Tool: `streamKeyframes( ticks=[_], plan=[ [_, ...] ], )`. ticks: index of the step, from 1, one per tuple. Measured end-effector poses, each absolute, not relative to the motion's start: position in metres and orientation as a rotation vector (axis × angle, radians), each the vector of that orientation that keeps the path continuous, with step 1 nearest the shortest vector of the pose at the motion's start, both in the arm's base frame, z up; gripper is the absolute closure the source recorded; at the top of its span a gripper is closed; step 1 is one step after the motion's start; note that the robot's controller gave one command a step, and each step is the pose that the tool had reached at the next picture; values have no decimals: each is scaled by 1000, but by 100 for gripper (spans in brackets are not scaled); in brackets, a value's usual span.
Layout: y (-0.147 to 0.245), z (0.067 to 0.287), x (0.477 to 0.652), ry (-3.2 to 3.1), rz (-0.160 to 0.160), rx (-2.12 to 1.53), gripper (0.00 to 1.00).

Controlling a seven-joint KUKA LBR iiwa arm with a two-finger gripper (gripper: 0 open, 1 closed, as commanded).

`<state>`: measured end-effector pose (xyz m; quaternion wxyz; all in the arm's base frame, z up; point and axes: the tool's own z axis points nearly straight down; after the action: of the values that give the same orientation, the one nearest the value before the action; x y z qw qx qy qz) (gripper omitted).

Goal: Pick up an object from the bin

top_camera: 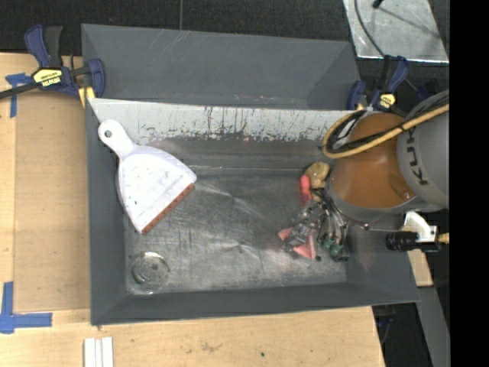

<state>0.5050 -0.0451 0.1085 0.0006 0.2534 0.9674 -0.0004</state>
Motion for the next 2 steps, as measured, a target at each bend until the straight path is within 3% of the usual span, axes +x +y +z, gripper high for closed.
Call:
streamKeyframes(
  ticks=[1, 2],
  plan=[
    [-45, 108, 505, 3038, -1, 796, 100],
    [-44, 148, 503, 3048, -3, 789, 100]
  ],
)
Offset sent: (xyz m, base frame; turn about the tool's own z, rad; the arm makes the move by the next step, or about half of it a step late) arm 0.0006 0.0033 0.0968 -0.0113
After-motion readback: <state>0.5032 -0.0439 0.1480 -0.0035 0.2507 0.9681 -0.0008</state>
